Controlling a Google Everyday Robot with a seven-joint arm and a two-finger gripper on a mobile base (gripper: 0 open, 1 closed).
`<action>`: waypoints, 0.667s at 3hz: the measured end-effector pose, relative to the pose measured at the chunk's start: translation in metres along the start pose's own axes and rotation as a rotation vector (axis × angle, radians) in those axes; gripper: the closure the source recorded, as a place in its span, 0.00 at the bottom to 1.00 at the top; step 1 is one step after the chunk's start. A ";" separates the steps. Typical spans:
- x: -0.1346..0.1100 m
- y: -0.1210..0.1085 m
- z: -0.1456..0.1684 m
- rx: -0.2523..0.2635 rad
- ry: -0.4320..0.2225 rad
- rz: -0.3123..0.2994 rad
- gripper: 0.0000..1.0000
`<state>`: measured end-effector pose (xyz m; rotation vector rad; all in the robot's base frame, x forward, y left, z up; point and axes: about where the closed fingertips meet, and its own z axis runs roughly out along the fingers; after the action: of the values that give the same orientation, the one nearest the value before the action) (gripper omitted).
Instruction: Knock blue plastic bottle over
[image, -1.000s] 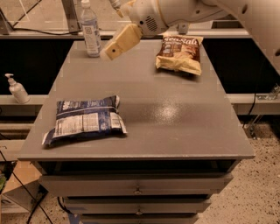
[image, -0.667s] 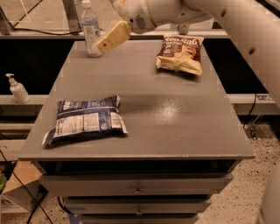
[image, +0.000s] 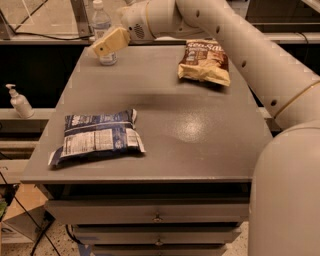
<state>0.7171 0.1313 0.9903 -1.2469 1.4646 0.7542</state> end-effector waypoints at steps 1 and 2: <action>0.001 -0.001 0.003 -0.001 -0.002 0.003 0.00; 0.007 -0.003 0.009 0.026 -0.004 0.014 0.00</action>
Offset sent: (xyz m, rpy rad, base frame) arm 0.0131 0.0038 -0.0172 0.0211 0.0024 -0.0830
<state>0.7227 0.1368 0.9818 -1.2160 1.4771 0.7449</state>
